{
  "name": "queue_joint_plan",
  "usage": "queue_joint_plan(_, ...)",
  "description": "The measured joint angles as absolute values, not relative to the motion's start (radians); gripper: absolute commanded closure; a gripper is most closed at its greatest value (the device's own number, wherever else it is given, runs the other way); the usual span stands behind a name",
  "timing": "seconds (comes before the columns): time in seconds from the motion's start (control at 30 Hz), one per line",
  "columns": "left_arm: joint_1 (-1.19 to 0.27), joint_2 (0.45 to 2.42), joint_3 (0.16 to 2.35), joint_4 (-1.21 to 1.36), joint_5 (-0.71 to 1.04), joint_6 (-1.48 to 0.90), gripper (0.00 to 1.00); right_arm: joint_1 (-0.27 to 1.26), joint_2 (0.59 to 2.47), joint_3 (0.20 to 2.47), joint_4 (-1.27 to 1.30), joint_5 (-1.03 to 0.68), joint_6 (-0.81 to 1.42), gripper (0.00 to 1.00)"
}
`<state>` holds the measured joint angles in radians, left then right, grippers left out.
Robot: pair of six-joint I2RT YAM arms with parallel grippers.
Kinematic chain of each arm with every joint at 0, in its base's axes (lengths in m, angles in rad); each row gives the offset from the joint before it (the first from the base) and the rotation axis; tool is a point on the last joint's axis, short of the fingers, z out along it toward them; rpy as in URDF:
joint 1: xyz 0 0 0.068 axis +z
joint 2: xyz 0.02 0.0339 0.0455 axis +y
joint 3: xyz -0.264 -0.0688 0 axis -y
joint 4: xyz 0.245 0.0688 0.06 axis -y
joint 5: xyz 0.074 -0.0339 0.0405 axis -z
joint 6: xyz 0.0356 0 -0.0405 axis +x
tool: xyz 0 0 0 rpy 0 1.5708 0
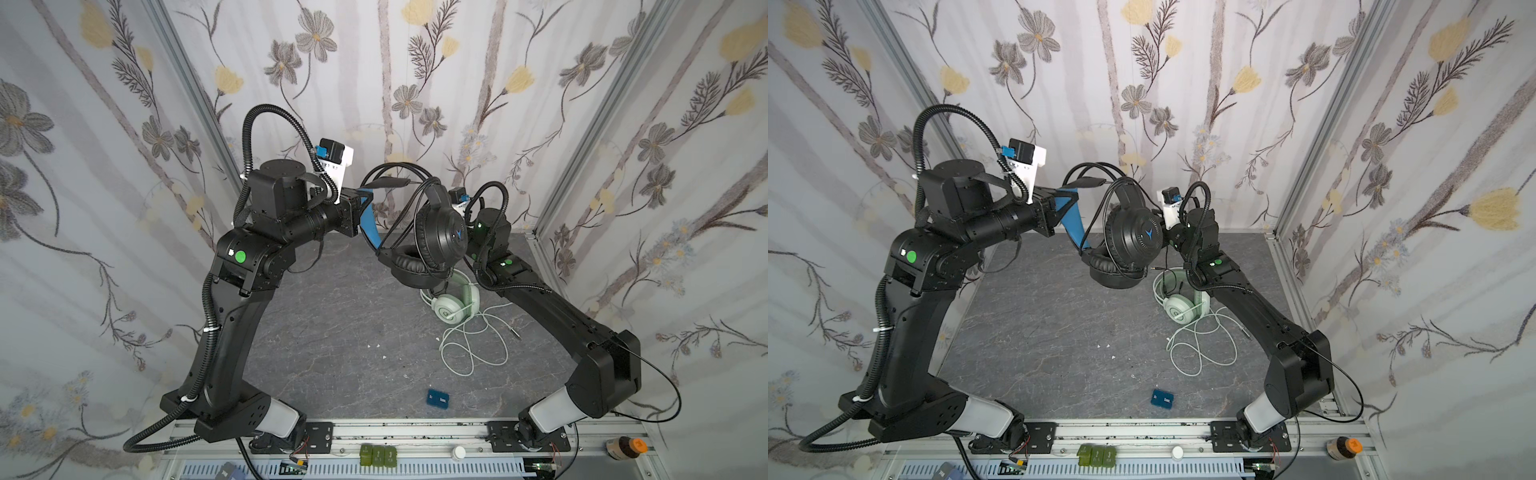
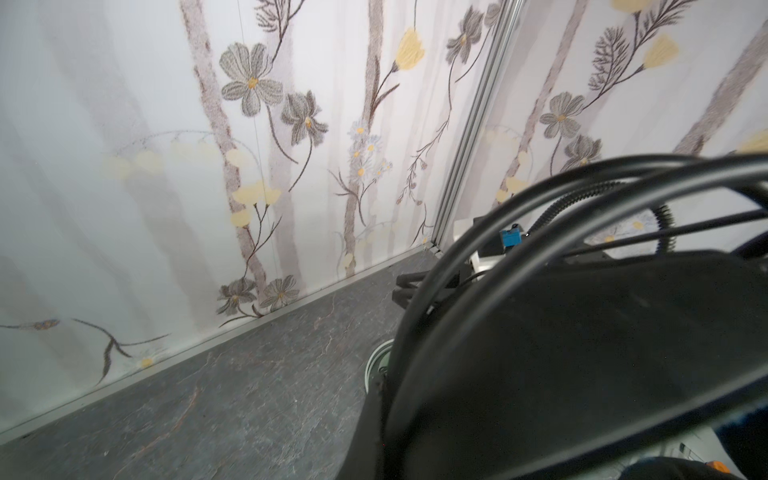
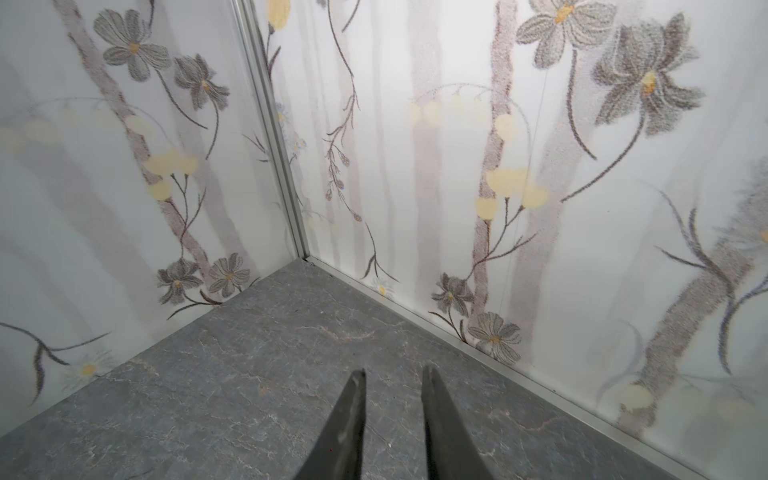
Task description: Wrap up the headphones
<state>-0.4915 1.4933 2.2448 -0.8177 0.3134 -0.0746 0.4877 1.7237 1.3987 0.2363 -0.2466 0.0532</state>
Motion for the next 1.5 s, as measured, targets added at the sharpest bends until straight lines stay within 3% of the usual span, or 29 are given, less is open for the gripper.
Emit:
queue_joint_plan(0.3,-0.492,1.557,2.34,-0.718,0.352,-0.192,1.0,0.551,1.791,1.482,0.295,-0.316,0.089,0.67)
queue_joint_plan(0.57,-0.492,1.616,2.456,-0.628,0.257,-0.276,1.0,0.586,1.815,1.441,0.347,-0.374,0.139,0.84)
queue_joint_plan(0.93,-0.49,1.641,2.44,-0.552,0.097,-0.353,1.0,0.625,1.813,1.28,0.401,-0.45,0.193,0.99)
queue_joint_plan(1.5,-0.487,1.653,2.28,-0.506,-0.241,-0.505,1.0,0.729,1.707,1.166,0.243,-0.323,0.088,1.0)
